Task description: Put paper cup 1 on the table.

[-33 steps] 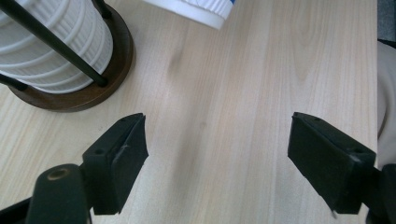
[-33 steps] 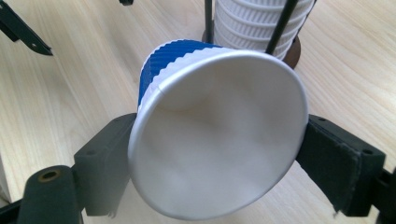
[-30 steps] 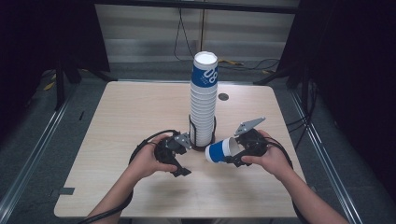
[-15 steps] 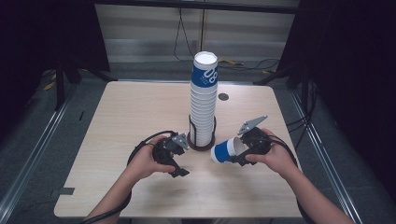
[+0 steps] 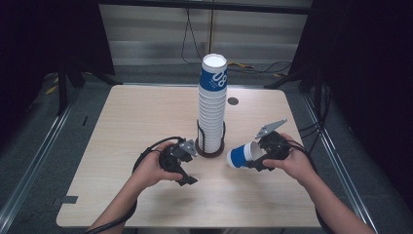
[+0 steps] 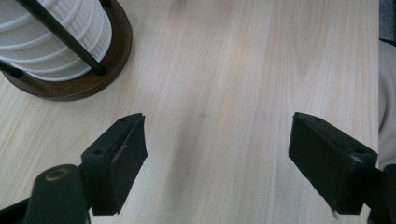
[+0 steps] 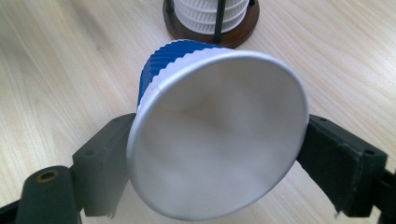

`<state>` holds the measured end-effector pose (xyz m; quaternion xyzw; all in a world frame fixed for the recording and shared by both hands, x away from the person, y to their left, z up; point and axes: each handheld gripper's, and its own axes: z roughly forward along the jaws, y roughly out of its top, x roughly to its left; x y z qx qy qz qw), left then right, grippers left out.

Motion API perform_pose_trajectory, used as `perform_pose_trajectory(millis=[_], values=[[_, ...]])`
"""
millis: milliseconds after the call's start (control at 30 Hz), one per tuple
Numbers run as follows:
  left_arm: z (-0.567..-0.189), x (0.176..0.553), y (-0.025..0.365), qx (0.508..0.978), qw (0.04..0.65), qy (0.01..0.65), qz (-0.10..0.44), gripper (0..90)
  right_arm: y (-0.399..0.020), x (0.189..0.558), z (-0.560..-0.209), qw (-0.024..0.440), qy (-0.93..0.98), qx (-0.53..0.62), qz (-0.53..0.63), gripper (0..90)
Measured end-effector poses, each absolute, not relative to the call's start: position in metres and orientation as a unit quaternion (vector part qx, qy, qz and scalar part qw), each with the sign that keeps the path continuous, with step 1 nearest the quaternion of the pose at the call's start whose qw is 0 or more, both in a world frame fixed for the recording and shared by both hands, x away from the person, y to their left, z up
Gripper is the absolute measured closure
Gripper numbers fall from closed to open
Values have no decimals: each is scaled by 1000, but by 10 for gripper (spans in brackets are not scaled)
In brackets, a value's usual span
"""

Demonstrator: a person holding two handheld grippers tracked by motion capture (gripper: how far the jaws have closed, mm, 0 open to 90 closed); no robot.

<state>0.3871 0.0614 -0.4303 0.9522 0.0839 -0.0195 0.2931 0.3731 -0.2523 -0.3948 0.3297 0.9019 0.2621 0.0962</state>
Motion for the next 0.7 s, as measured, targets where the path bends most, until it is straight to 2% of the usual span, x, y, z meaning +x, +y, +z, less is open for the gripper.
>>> perform_pose_trajectory(millis=[700], values=[[-430, 388, 62, 953, 290, 83, -22, 191, -255, 379, -405, 98, 910, 335, 223, 136]])
